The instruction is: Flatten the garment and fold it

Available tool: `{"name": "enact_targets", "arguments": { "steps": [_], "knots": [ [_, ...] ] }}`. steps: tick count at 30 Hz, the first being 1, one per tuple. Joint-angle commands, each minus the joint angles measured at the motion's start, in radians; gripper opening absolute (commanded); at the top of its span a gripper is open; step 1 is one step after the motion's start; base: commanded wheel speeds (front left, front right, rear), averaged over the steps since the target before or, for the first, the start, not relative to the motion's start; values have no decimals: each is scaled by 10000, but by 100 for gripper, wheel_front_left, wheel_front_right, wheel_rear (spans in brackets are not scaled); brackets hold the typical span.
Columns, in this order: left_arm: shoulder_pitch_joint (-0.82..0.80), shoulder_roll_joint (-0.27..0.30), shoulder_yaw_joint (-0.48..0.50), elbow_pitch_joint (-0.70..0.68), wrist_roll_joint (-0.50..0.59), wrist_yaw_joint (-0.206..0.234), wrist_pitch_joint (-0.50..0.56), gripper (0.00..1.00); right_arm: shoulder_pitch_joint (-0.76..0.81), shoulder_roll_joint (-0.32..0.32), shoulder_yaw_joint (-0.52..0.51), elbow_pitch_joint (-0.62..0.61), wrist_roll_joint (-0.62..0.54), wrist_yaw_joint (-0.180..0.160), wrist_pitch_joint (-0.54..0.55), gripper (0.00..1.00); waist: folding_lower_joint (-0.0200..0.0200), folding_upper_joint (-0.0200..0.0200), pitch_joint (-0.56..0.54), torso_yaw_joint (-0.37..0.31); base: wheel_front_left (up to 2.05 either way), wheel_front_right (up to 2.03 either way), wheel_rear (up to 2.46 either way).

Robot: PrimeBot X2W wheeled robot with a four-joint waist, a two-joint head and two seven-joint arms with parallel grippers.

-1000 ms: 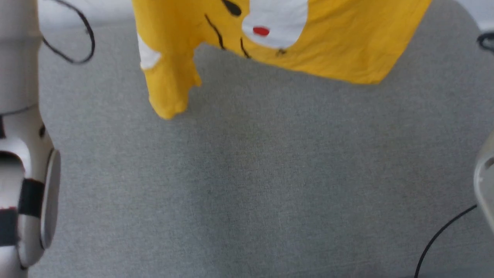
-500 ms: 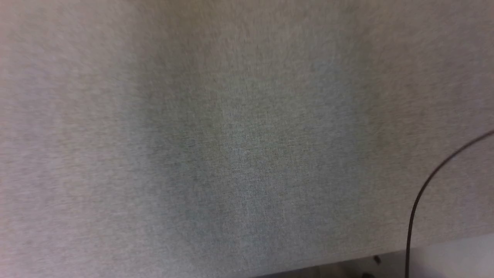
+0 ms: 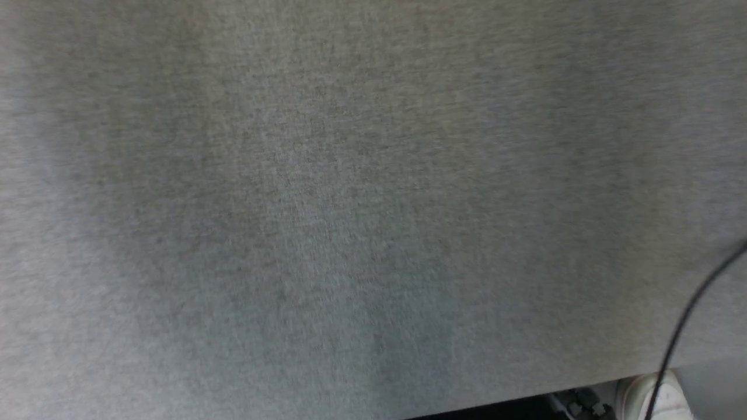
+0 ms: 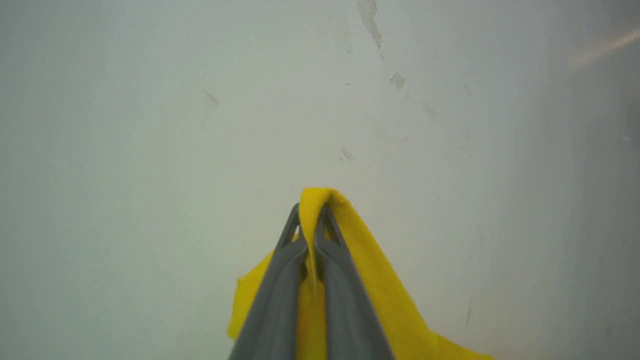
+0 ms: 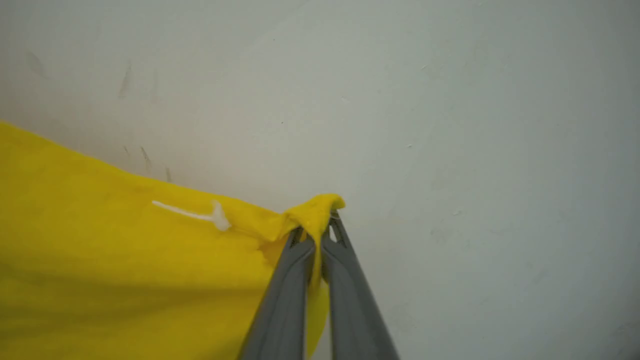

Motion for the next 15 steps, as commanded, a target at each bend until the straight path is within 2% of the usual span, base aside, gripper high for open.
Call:
{"name": "enact_targets", "arguments": {
  "steps": [1,6,10,15],
  "knots": [
    [299,105,73,-95,-70,-97,-81,0,166,27,30,-20,-116,-11,-160,0,-2,0,1085,188,0,0,0],
    [1476,353,602,-728,-482,-312,-140,0,785,27,485,282,-102,-11,-715,0,-2,0,1218,381,0,0,0],
    [2918,530,923,-1034,-1050,-450,-129,0,1389,22,1018,686,358,-11,-1136,0,-2,0,849,495,0,0,0],
    [4741,681,1022,-1747,-2007,-523,888,0,2150,-226,1928,853,1675,-11,-1070,0,-2,0,485,700,0,0,0]
  ]
}}
